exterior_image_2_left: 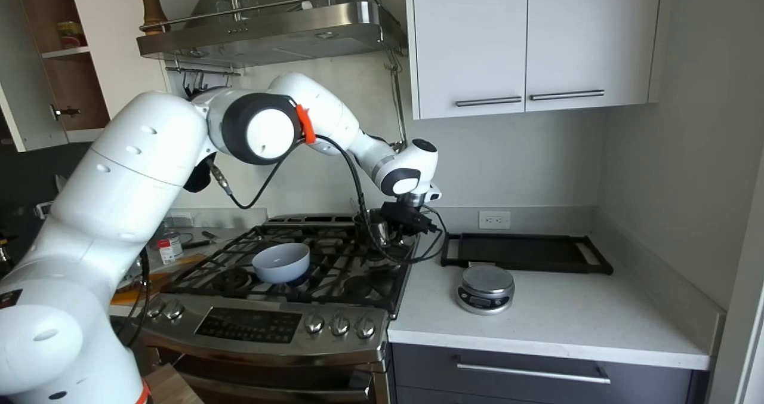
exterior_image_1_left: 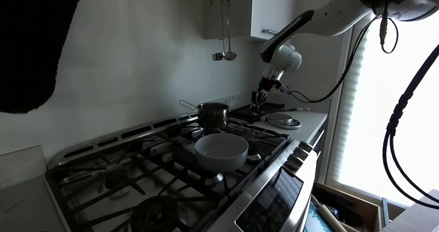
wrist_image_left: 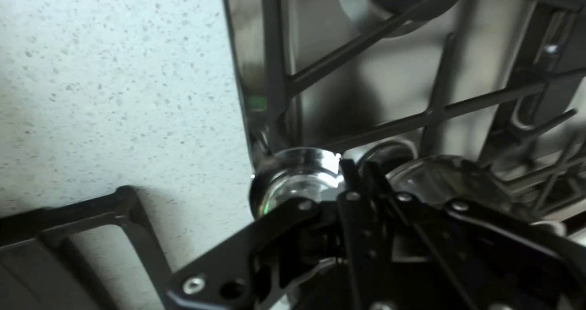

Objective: Put the serving spoon on the stove

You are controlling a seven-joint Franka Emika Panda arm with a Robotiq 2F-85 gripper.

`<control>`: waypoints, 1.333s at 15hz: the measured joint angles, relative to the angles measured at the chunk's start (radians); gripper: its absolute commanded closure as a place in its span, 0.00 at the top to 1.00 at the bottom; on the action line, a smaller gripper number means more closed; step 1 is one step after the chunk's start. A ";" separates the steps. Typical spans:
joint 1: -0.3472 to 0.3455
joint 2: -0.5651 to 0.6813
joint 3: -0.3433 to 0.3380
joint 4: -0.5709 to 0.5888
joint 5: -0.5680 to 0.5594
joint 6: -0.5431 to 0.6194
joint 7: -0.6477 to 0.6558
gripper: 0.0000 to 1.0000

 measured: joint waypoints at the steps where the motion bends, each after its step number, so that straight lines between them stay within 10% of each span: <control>1: -0.016 -0.035 0.007 -0.035 0.028 -0.045 -0.062 0.02; 6: -0.056 -0.172 -0.028 -0.146 0.143 -0.359 -0.342 0.07; 20: 0.022 -0.104 -0.110 -0.113 0.294 -0.594 -0.510 0.02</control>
